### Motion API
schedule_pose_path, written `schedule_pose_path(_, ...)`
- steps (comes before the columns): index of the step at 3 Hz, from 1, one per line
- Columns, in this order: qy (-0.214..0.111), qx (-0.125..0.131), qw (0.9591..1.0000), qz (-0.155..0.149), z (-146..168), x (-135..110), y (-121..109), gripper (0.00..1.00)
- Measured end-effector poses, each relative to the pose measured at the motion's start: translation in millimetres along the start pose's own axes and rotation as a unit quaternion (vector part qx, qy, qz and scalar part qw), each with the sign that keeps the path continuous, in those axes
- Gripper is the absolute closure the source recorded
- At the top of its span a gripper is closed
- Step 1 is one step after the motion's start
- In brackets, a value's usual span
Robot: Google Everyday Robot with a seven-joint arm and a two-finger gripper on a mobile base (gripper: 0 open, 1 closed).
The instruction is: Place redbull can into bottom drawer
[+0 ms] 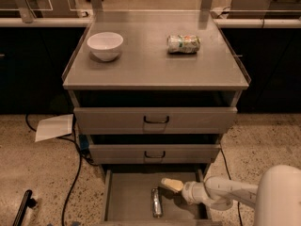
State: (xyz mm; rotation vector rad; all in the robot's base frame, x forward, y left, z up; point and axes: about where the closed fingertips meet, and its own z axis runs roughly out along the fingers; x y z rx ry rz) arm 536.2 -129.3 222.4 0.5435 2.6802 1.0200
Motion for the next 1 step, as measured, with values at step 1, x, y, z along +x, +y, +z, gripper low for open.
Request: schedule_pose_path(1,-0.026,0.018,0.9992,-0.023,-41.9,7.5,28.6,0.00)
